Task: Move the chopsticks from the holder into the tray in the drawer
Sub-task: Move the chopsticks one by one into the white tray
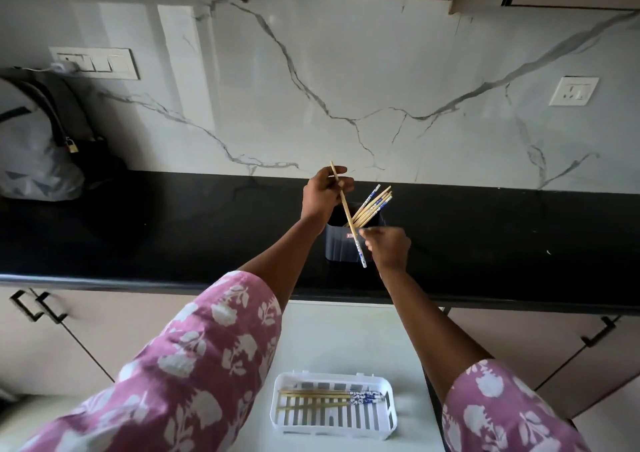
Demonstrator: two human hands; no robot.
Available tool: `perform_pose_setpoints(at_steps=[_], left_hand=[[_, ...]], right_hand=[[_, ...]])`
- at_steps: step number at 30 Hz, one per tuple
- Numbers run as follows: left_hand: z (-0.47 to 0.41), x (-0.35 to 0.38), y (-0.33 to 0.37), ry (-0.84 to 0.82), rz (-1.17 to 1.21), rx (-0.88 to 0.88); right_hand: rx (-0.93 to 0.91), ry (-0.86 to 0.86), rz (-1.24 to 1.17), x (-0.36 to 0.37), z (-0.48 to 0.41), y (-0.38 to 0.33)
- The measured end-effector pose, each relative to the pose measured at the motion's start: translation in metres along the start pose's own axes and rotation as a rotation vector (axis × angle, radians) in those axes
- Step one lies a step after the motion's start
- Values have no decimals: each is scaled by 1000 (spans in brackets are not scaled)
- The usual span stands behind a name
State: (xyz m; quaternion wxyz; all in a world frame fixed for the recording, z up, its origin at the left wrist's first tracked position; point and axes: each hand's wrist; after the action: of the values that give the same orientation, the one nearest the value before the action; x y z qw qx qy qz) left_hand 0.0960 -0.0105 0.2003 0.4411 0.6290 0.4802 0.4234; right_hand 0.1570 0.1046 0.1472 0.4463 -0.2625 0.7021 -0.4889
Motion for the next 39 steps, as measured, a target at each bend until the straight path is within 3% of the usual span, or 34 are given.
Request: perform_pose_setpoints(at_steps=[3,13,18,21,23,28,34,39], left_hand=[[6,0,-4,-32,-10,-14],[17,-23,-44,17,46,-167],[24,-58,-87,60,-388,-278],[33,-78,-115,31,-484,-435],[36,-87,-133,3,-564,-517],[45,-103,-170,-156,-1049,-689],[49,-117,-192,-288,-1231,-747],[46,-115,-199,-271,-1235,-778]], right_hand=[[-282,-69,258,1,0,-6],[-376,-162,458,25,10,26],[-298,-281,433,38,20,66],[-213,-377,415,45,32,96],[-153,-433,434,48,42,116],[-105,-577,565,50,66,159],[-114,-771,679,55,100,196],[-149,-885,817,67,125,216]])
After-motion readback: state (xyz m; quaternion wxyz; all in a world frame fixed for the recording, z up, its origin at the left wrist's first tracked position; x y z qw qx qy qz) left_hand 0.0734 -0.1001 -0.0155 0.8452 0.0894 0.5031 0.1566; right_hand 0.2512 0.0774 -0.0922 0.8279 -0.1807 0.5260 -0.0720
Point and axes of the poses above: each hand's wrist, its own z-axis away from the middle knuckle, its own x-axis out of the palm, y = z × x, and after that the axes turned 4 degrees about -y, right-handed
